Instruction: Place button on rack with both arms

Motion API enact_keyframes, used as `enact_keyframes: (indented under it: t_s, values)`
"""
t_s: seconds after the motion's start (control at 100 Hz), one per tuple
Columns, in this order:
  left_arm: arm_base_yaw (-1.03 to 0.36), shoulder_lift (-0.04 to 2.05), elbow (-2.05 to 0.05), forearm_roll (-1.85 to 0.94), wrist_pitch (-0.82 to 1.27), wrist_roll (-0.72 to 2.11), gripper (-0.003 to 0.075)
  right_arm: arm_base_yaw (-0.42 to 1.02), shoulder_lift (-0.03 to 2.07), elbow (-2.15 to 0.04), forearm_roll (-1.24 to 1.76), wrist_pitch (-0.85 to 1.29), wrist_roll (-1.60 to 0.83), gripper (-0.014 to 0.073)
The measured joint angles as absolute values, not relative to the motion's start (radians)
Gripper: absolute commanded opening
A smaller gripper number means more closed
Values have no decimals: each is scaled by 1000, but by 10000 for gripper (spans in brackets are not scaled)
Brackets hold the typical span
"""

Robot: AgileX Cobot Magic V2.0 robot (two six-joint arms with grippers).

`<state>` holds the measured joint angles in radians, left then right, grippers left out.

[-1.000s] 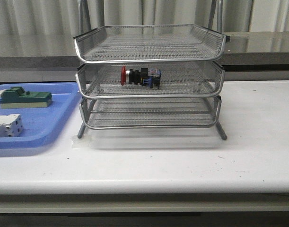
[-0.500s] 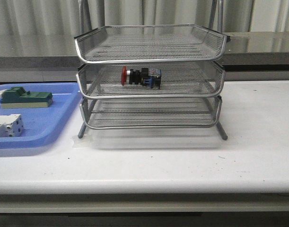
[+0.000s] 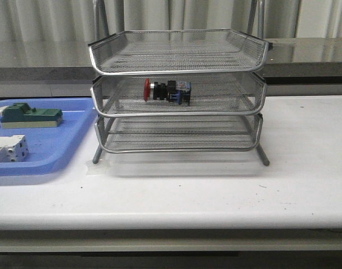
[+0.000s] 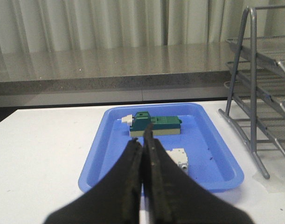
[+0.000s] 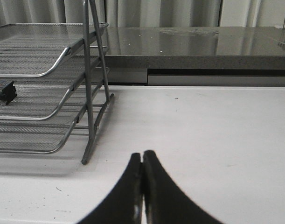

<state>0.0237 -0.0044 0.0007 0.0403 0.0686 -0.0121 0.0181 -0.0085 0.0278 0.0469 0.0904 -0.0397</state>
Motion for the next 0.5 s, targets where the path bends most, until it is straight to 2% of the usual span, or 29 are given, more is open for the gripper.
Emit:
enact_keyframes:
  t_s: [0.5]
  values:
    - [24, -4, 1, 40, 19, -17, -20, 18, -9, 28, 47, 88, -40, -62]
